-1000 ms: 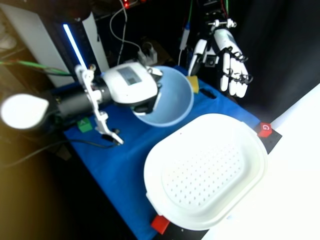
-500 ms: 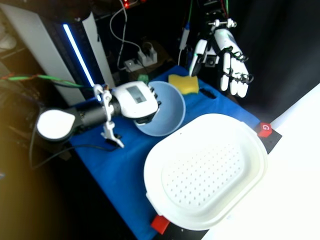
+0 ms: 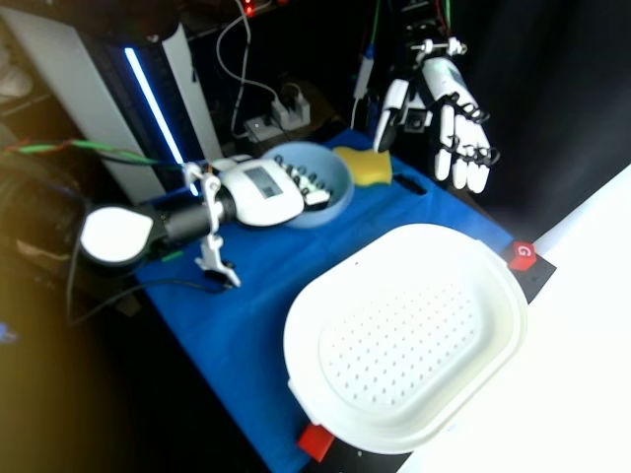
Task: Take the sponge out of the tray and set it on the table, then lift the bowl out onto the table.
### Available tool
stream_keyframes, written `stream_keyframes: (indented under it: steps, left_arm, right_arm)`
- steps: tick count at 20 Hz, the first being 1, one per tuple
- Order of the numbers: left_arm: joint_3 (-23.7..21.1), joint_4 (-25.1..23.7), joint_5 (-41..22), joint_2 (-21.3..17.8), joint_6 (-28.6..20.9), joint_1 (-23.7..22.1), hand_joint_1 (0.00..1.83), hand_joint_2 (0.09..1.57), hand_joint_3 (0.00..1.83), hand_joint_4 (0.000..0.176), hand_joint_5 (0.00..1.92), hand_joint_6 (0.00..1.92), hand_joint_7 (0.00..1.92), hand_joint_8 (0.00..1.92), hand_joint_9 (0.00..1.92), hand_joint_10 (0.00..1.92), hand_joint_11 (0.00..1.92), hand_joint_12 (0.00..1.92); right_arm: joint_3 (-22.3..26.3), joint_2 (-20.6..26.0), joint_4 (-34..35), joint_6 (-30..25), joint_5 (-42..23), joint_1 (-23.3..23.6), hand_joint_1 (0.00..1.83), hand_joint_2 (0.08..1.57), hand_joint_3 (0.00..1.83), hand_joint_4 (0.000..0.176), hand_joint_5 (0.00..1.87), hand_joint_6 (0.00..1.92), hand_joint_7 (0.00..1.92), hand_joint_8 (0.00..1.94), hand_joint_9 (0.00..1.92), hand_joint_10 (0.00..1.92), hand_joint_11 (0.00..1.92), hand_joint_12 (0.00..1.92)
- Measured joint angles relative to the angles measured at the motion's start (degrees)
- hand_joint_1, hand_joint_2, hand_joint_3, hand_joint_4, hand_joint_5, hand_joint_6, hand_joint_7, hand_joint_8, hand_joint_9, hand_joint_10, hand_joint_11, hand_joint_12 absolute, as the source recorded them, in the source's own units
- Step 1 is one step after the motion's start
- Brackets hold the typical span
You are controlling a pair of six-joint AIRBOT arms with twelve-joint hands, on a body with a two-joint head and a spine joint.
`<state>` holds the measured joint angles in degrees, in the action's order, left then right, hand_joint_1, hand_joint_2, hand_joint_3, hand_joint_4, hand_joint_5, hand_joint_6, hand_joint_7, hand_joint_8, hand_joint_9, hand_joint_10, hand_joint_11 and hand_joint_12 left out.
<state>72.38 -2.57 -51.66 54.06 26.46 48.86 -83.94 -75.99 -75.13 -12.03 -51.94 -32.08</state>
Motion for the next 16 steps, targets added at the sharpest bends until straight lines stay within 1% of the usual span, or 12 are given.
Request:
stream_keyframes:
  steps: [4,5,6,7,8,9,10,12,13,14,15,16]
  left_arm:
    - [0.0,0.1,0.0,0.0,0.0,0.0,0.68,1.06,0.00,0.070,0.31,0.00,0.25,0.00,0.20,0.00,0.00,0.60]
    - [0.0,0.1,0.0,0.0,0.0,0.0,0.69,1.05,0.00,0.079,0.32,0.01,0.26,0.00,0.21,0.01,0.00,0.61]
    - [0.0,0.2,-0.1,0.0,0.0,0.0,0.70,1.04,0.00,0.078,0.32,0.00,0.26,0.00,0.21,0.01,0.00,0.60]
    - [0.0,0.4,-0.2,0.0,0.0,0.0,0.69,1.04,0.00,0.077,0.32,0.00,0.26,0.00,0.21,0.01,0.00,0.59]
    - [0.0,0.5,-0.5,0.0,0.0,0.0,0.70,1.03,0.00,0.067,0.32,0.00,0.27,0.00,0.21,0.00,0.00,0.59]
    - [0.0,0.5,-1.2,0.0,0.0,0.0,0.70,1.03,0.00,0.046,0.33,0.00,0.27,0.01,0.22,0.01,0.00,0.59]
    - [-0.2,0.7,-1.9,0.0,0.0,0.1,0.71,1.05,0.00,0.036,0.32,0.00,0.26,0.00,0.21,0.00,0.00,0.59]
    - [-1.6,1.7,-4.3,-0.4,0.0,1.7,0.68,1.05,0.00,0.068,0.27,0.00,0.27,0.00,0.21,0.00,0.00,0.53]
    - [-2.6,1.9,-5.8,-1.0,0.0,3.1,0.71,1.05,0.00,0.071,0.28,0.00,0.25,0.00,0.16,0.00,0.00,0.31]
    - [-3.5,3.0,-8.5,-1.5,0.0,5.3,0.74,1.06,0.00,0.087,0.27,0.00,0.23,0.00,0.14,0.00,0.00,0.27]
    - [-4.3,4.2,-10.5,-2.1,0.1,7.5,0.77,1.06,0.00,0.092,0.25,0.00,0.19,0.00,0.14,0.00,0.00,0.30]
    - [-4.7,6.0,-12.0,-2.3,0.1,8.5,0.76,1.06,0.00,0.077,0.26,0.00,0.19,0.00,0.14,0.00,0.00,0.35]
  right_arm:
    - [-0.5,2.6,4.1,0.0,0.0,0.0,0.00,1.03,0.00,0.101,0.01,0.00,0.00,0.00,0.00,0.00,0.00,0.00]
    - [-0.6,3.1,5.1,0.0,0.2,0.0,0.01,1.05,0.01,0.100,0.00,0.00,0.00,0.00,0.00,0.00,0.00,0.00]
    - [-0.6,3.8,6.2,0.0,0.1,0.0,0.00,1.06,0.01,0.102,0.00,0.00,0.00,0.00,0.00,0.00,0.00,0.00]
    - [-0.5,4.9,8.1,0.0,-0.1,0.0,0.02,1.05,0.00,0.123,0.00,0.00,0.00,0.00,0.00,0.00,0.00,0.00]
    - [-0.3,6.1,10.1,0.2,-0.1,0.0,0.04,1.04,0.00,0.122,0.00,0.00,0.00,0.00,0.00,0.00,0.00,0.00]
    - [0.6,8.0,13.1,2.1,0.2,0.0,0.01,1.04,0.00,0.122,0.00,0.00,0.00,0.00,0.00,0.00,0.00,0.00]
    - [1.9,10.2,15.8,3.9,0.4,0.0,0.00,1.02,0.00,0.081,0.00,0.00,0.00,0.00,0.00,0.00,0.00,0.00]
    - [4.0,14.6,22.1,8.6,-0.1,0.0,0.05,1.03,0.00,0.069,0.00,0.00,0.00,0.00,0.00,0.00,0.00,0.00]
    - [4.9,16.2,26.2,10.6,-0.2,-0.7,0.01,1.05,0.01,0.045,0.00,0.00,0.00,0.00,0.00,0.00,0.00,0.00]
    - [5.4,17.3,29.9,11.8,-1.0,-2.3,0.00,1.06,0.01,0.066,0.00,0.00,0.00,0.00,0.00,0.00,0.00,0.00]
    - [4.7,17.7,33.5,12.6,-3.5,-5.3,0.03,1.05,0.00,0.097,0.00,0.00,0.00,0.00,0.00,0.00,0.00,0.00]
    - [4.6,17.9,37.8,12.9,-5.5,-8.9,0.01,1.08,0.01,0.066,0.00,0.00,0.00,0.00,0.00,0.00,0.00,0.00]
